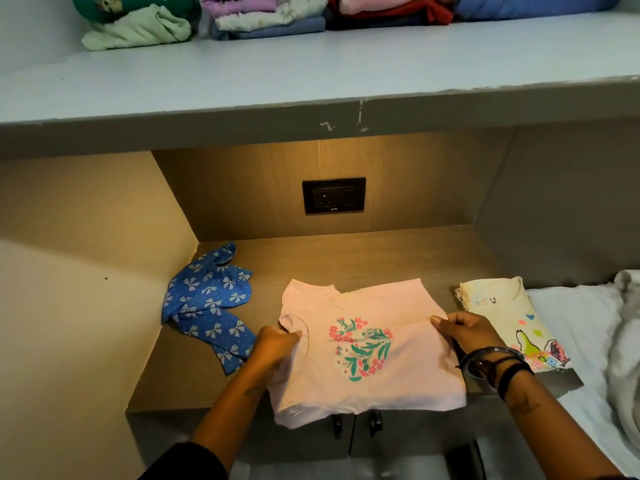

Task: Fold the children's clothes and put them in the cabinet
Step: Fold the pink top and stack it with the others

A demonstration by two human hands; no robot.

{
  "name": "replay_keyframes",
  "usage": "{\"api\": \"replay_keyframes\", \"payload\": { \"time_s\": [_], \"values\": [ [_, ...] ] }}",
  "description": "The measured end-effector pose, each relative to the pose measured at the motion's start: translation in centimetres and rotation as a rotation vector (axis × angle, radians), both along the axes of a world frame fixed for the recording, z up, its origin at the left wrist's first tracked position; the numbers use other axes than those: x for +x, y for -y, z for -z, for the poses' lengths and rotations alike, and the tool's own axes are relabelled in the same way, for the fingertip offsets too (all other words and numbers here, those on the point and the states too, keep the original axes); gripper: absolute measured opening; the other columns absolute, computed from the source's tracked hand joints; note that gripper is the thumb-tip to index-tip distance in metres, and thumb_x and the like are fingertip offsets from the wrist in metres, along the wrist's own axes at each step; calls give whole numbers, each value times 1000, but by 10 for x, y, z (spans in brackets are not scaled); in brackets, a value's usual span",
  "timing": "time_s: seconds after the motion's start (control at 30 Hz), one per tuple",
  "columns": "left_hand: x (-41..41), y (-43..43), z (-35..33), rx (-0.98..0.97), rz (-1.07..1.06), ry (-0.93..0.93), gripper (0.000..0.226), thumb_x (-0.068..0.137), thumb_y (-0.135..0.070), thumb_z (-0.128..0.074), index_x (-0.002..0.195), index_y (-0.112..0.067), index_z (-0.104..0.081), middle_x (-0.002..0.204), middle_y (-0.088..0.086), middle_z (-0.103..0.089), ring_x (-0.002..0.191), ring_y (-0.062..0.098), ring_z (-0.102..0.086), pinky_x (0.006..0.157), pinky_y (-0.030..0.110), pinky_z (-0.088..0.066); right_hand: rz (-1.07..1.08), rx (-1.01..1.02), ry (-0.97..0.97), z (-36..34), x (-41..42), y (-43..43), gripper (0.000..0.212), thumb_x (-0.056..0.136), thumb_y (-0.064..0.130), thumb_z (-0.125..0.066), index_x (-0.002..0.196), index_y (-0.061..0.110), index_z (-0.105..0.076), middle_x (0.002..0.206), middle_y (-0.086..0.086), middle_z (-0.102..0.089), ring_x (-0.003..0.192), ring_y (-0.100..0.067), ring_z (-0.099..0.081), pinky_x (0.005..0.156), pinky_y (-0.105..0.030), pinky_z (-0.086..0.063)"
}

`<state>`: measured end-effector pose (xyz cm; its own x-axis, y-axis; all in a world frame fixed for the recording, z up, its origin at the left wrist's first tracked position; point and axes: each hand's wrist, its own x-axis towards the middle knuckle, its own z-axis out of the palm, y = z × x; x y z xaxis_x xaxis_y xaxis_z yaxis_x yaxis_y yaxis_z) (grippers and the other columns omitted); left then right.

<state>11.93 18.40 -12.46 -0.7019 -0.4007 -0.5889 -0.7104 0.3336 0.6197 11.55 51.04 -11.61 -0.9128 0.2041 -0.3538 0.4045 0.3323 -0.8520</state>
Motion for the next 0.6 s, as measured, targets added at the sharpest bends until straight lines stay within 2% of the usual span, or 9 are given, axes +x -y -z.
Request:
{"api": "replay_keyframes", "payload": {
  "time_s": [0.07,0.13,0.17,0.23,0.33,0.4,0.47,0.53,0.6],
  "values": [
    [3,11,-10,203,-25,29,18,92,-26,-64,92,-9,-57,91,11,-58,87,27,-57,80,37,-48,-14,-18,-120,-3,3,-2,18,85,24,-69,77,9,-66,78,-6,-64,76,-23,-55,65,-28,-43],
    [3,17,-21,424,-45,-92,7,91,-13,-64,90,-8,-60,93,14,-62,81,27,-62,75,39,-52,-37,20,-237,-6,1,-6,13,87,20,-66,84,7,-68,109,0,-63,101,-19,-53,87,-29,-40],
    [3,22,-25,455,-63,-134,5,89,-10,-65,89,-9,-60,93,14,-62,81,27,-61,73,38,-51,-55,31,-284,-7,-1,-9,14,88,18,-65,85,5,-69,120,5,-57,109,-14,-49,95,-30,-34],
    [0,31,-34,438,-112,-202,18,84,-10,-71,98,-13,-60,101,12,-62,94,30,-59,80,40,-49,-73,4,-355,-12,-4,-11,16,89,17,-63,85,2,-69,126,11,-54,109,-9,-51,96,-27,-34],
    [-7,42,-58,442,-10,-371,33,84,-1,-68,113,-16,-60,110,11,-63,105,31,-60,84,40,-52,-15,-60,-434,-29,-9,-8,13,87,18,-66,86,5,-67,104,-2,-69,91,-16,-61,78,-27,-47],
    [-14,49,-73,423,101,-448,36,85,5,-65,114,-14,-63,112,12,-64,107,30,-60,83,35,-53,47,-40,-501,-44,-20,-6,14,83,19,-70,76,9,-64,78,-6,-63,72,-19,-55,65,-31,-44],
    [-24,55,-87,360,218,-516,42,83,10,-65,120,-7,-63,114,11,-63,105,26,-61,82,26,-54,47,-23,-561,-62,-34,-4,20,82,19,-72,68,15,-59,67,-4,-55,61,-8,-48,57,-24,-42],
    [-40,59,-99,166,370,-555,44,81,12,-67,122,-2,-62,111,10,-64,94,17,-63,74,16,-55,16,-17,-593,-78,-50,-3,20,83,18,-71,67,17,-59,63,-1,-54,52,0,-46,50,-12,-38],
    [-59,60,-107,-44,514,-568,33,82,6,-70,113,-5,-68,102,6,-67,87,14,-63,75,18,-54,-13,13,-584,-92,-66,-2,15,84,19,-70,72,17,-61,65,2,-57,54,0,-49,48,-8,-38]
  ]
}}
